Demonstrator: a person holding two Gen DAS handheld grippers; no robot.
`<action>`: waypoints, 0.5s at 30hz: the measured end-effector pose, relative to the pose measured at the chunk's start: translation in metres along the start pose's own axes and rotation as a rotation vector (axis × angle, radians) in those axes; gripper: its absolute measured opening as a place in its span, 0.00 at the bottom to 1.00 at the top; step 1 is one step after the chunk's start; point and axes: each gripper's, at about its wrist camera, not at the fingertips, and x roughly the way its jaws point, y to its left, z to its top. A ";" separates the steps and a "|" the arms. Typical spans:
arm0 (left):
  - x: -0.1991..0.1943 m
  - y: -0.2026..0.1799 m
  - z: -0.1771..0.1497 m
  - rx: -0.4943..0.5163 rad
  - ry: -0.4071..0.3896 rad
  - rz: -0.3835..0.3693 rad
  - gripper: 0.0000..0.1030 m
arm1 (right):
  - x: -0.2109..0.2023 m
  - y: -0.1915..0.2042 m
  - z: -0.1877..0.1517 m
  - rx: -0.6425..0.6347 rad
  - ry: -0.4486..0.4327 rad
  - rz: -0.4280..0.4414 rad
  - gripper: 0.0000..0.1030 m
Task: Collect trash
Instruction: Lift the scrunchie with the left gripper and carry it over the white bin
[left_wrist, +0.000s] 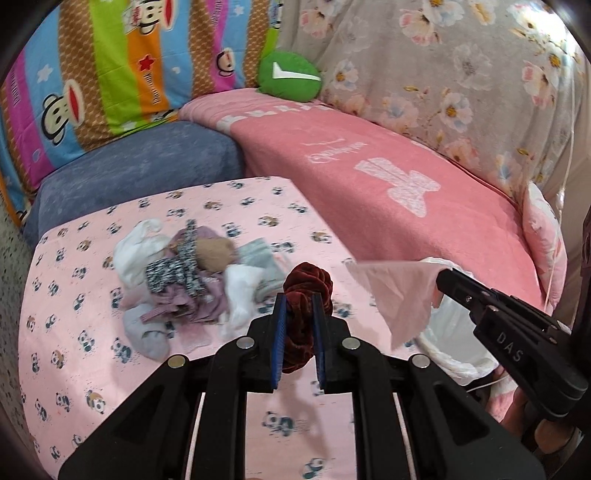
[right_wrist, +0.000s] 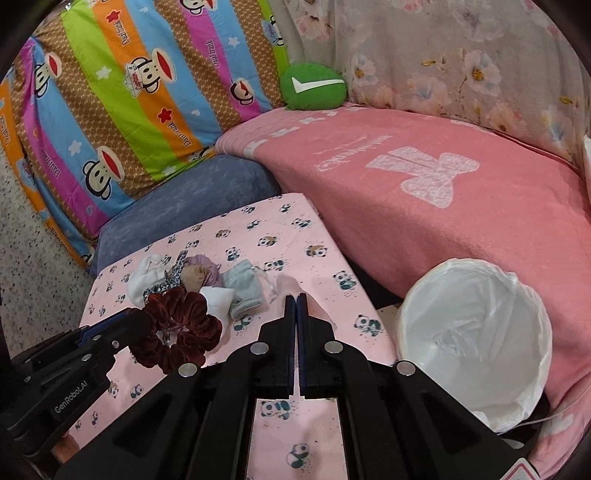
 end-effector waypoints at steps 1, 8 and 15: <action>0.000 -0.007 0.001 0.010 -0.001 -0.011 0.13 | -0.008 -0.010 0.002 0.013 -0.013 -0.010 0.02; 0.013 -0.064 0.009 0.088 0.012 -0.095 0.13 | -0.038 -0.068 0.005 0.077 -0.061 -0.075 0.02; 0.034 -0.117 0.011 0.155 0.046 -0.162 0.13 | -0.051 -0.124 0.001 0.150 -0.071 -0.142 0.02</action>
